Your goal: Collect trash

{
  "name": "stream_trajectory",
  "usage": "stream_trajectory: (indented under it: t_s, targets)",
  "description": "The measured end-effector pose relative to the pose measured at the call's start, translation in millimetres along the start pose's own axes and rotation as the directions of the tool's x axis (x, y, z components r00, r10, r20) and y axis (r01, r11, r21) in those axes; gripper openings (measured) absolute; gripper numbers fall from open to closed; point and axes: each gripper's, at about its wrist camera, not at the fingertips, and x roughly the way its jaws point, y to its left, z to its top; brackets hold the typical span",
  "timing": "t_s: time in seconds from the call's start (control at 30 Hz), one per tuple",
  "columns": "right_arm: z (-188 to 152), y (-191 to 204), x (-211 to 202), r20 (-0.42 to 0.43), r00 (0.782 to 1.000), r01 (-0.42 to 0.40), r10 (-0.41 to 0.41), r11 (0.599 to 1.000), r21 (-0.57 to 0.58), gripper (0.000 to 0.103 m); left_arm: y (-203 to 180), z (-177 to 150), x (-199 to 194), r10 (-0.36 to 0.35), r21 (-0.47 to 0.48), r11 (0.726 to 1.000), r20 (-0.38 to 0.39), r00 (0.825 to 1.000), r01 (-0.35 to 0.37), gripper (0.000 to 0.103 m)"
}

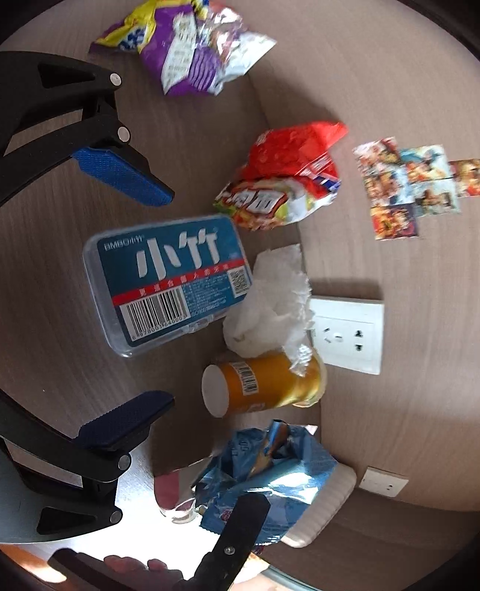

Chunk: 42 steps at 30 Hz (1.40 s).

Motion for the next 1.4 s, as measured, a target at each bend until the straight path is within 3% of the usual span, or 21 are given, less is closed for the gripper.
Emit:
stream_trajectory:
  t_s: [0.07, 0.1, 0.2, 0.37, 0.73, 1.0, 1.2, 1.4]
  targets:
    - [-0.1, -1.2, 1.0, -0.002, 0.999, -0.050, 0.050, 0.999, 0.008, 0.063, 4.1, 2.1, 3.4, -0.011, -0.030, 1.000, -0.007, 1.000, 0.011, 0.062]
    - [-0.1, -1.7, 2.1, -0.011, 0.997, -0.072, 0.072, 0.997, 0.016, 0.051, 5.5, 3.7, 5.9, -0.017, -0.037, 0.999, -0.015, 1.000, 0.017, 0.062]
    - [-0.5, 3.4, -1.8, -0.005, 0.994, -0.108, 0.108, 0.994, 0.017, 0.042, 8.1, 3.4, 3.9, -0.020, -0.044, 0.999, -0.005, 1.000, 0.019, 0.060]
    - [6.2, 13.5, -23.8, 0.050, 0.990, -0.133, 0.132, 0.991, 0.016, 0.039, 7.7, 3.2, -15.2, -0.007, -0.029, 1.000, 0.038, 0.999, 0.008, 0.057]
    - [37.7, 47.0, -90.3, 0.206, 0.973, -0.110, 0.108, 0.994, 0.002, 0.039, 13.3, 17.3, -101.6, -0.027, 0.030, 0.999, 0.157, 0.987, 0.022, 0.057]
    - [50.1, 73.5, -145.2, 0.305, 0.951, -0.062, 0.053, 0.998, 0.021, 0.039, 8.3, 34.0, -155.4, -0.092, 0.109, 0.992, 0.204, 0.975, 0.071, 0.057]
    - [49.1, 102.6, -198.7, 0.401, 0.914, 0.037, -0.051, 0.998, 0.042, 0.039, 2.7, 46.2, -188.0, -0.180, 0.185, 0.973, 0.243, 0.953, 0.137, 0.057]
    - [31.4, 135.3, -249.2, 0.471, 0.862, 0.163, -0.188, 0.982, 0.093, 0.039, -5.5, 46.4, -218.9, -0.307, 0.311, 0.924, 0.267, 0.913, 0.220, 0.057]
